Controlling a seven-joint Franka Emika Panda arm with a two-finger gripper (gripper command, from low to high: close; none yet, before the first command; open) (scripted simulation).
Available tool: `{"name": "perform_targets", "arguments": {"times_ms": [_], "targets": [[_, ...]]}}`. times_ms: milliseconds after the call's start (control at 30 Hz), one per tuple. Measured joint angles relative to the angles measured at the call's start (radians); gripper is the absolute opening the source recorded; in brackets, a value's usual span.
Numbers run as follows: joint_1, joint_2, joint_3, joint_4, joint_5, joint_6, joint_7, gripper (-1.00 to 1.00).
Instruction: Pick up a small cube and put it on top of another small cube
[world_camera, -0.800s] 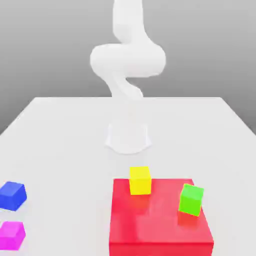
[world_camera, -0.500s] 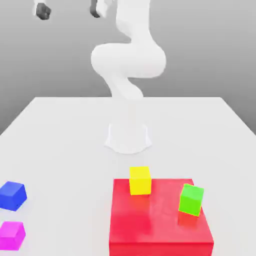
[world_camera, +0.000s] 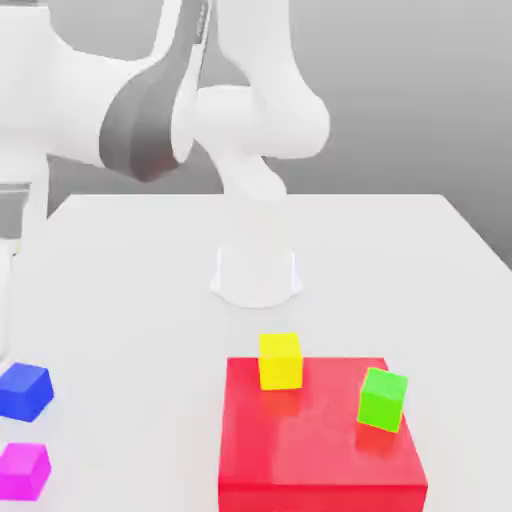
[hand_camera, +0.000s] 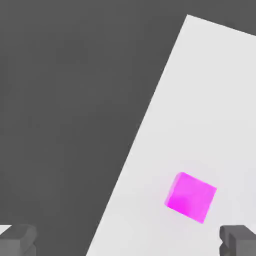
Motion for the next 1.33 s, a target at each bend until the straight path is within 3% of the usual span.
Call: {"name": "perform_targets", "arguments": {"times_ms": [200,333,367,567,733,1000,1200,1233,1333], "targets": [[-0.062,0.195,-0.015,0.002,0.138,0.075,0.087,0.0],[-0.074,0.34,-0.013,0.029,0.159,0.178,0.098,0.0],[-0.074,0.366,-0.014,0.035,0.159,0.197,0.098,-1.0],[-0.074,0.379,-0.014,0.038,0.159,0.209,0.099,-1.0],[-0.076,0.242,-0.013,0.006,0.162,0.103,0.099,-1.0],[-0.119,-0.022,-0.164,-0.202,0.202,0.044,0.49,-1.0],[-0.153,0.075,-0.169,-0.242,0.255,0.18,0.55,-1.0],[-0.157,0.095,-0.163,-0.241,0.264,0.199,0.544,1.0],[-0.157,0.095,-0.163,-0.241,0.264,0.199,0.544,1.0]]}}
